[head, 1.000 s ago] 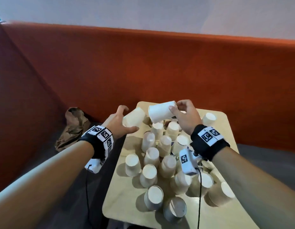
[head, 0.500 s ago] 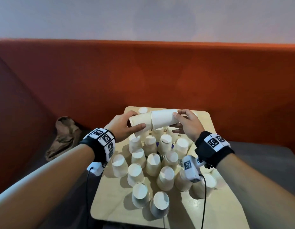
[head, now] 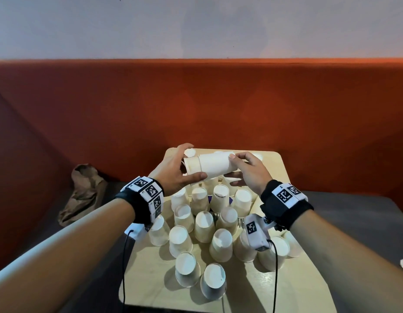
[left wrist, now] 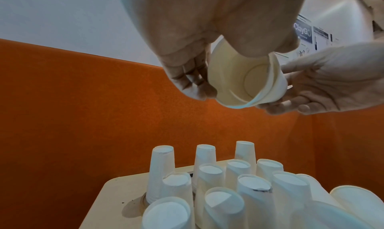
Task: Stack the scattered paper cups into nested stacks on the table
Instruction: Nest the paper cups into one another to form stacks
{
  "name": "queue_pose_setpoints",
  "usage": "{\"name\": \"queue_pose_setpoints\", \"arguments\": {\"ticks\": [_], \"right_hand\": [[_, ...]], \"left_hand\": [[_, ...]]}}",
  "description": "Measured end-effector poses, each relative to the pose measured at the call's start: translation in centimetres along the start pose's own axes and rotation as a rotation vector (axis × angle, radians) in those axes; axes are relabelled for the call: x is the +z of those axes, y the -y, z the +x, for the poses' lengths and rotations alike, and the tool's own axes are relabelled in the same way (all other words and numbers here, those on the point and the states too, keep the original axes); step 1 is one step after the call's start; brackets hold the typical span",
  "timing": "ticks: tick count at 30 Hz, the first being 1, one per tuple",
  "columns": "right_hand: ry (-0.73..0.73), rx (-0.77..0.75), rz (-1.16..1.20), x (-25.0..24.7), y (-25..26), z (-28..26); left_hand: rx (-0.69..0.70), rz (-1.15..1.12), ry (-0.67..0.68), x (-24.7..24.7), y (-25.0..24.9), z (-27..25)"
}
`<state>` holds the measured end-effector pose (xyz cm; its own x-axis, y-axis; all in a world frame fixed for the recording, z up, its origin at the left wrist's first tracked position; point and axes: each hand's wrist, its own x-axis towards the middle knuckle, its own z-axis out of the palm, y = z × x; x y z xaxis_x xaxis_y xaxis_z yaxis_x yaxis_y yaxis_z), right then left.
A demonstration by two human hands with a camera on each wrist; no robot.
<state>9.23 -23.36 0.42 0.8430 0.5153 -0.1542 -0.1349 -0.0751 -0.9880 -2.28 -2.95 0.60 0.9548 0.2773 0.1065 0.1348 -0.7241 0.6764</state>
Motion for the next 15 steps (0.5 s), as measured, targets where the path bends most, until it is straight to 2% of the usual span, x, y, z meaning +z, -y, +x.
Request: {"name": "queue_pose_setpoints", "arguments": {"ticks": [7, 15], "right_hand": [[0.0, -0.005, -0.011, -0.2, 0.1, 0.0], [0.013, -0.029, -0.002, -0.3, 0.1, -0.1]], "left_hand": [[0.049, 0.031, -0.016, 0.8, -1.3, 0.8], [0.166, 0.114, -0.049, 2.3, -2.4, 1.4]]}}
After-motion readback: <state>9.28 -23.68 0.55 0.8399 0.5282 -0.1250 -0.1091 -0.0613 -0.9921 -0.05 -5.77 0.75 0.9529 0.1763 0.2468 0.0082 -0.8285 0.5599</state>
